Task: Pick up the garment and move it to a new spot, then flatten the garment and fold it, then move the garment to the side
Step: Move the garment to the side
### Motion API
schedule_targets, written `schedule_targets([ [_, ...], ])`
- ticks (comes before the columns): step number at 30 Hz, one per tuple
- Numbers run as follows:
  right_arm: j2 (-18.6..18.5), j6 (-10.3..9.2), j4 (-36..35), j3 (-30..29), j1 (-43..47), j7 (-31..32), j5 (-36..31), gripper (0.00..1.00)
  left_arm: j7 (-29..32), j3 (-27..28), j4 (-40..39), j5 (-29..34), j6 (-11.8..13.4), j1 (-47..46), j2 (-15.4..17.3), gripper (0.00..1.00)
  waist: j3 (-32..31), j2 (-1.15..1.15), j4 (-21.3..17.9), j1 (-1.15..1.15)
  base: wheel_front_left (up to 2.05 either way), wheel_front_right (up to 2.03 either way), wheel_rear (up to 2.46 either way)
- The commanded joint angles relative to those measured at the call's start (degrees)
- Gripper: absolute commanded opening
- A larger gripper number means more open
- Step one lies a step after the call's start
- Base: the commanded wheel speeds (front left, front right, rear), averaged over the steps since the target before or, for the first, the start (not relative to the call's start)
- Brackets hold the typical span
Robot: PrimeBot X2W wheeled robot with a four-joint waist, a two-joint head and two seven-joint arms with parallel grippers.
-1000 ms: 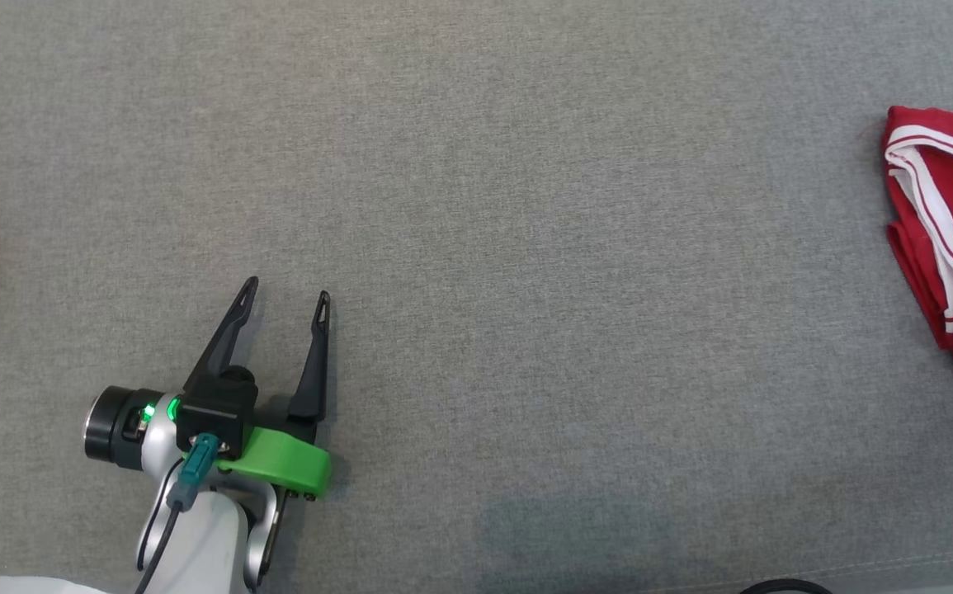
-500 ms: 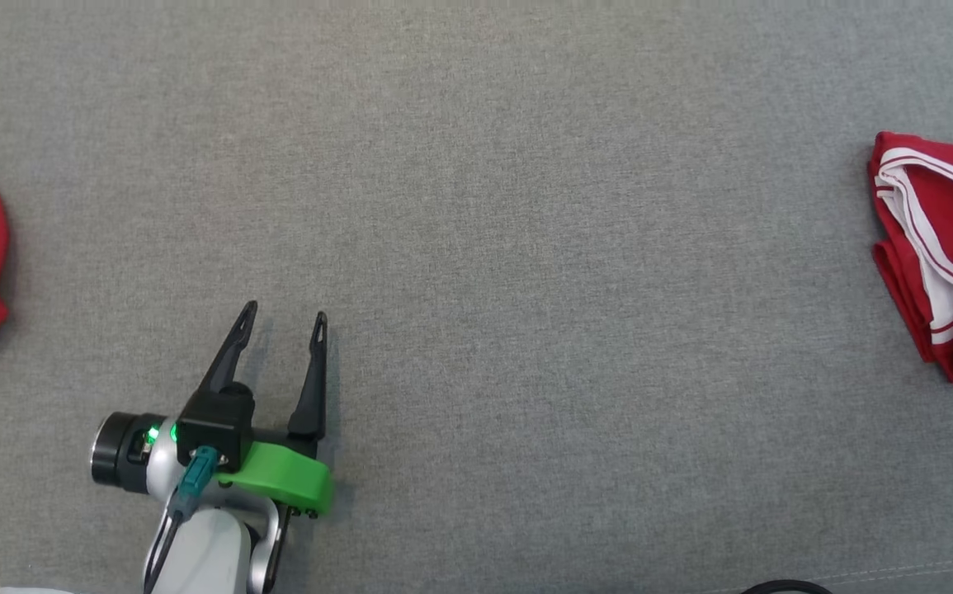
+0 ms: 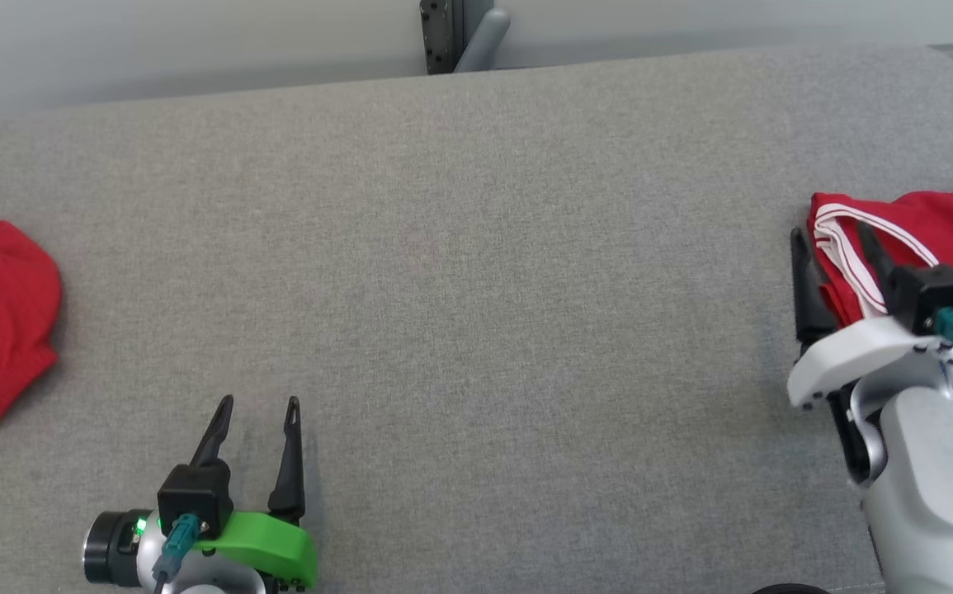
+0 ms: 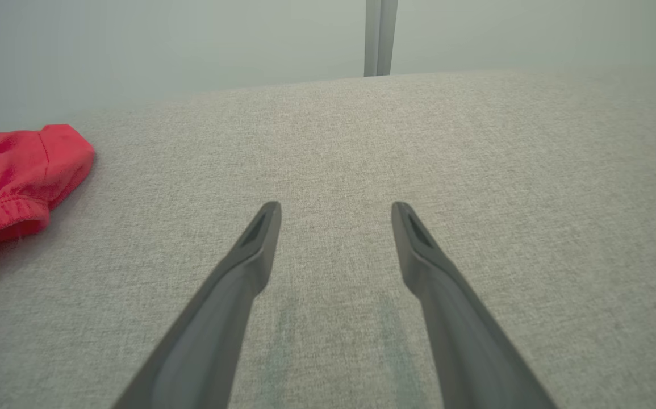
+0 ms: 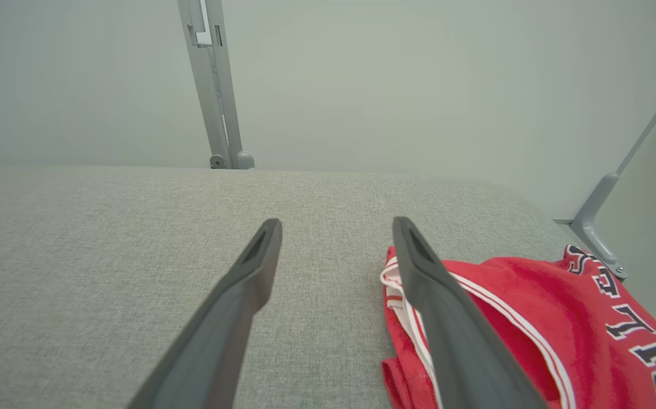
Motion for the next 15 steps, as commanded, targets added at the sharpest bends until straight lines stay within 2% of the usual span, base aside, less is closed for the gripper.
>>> schedule_targets([
  [1, 0.32, -0.09, -0.89, 0.62, 2.16, -0.15, 0.57, 1.0, 0.02, 0.51, 0.29, -0.42, 0.21, 0.85, 0.12, 1.0, -3.42, 0.0, -0.01, 0.0, 0.0, 0.0, 0.0],
  [7, 2.95, -0.09, -5.31, 4.16, 8.8, -0.15, 1.32, 1.0, 0.01, 2.57, 1.01, -0.77, 0.48, 3.78, -0.05, 1.0, -7.1, 0.0, 0.12, 0.0, 0.0, 0.0, 0.0],
  [15, 5.44, -0.09, -8.55, 4.53, 16.51, -0.15, 1.39, 1.0, 0.02, 4.15, 1.77, -1.6, 0.92, 6.42, -0.18, 1.0, -10.59, 0.0, 0.17, 0.0, 0.0, 0.0, 0.0],
])
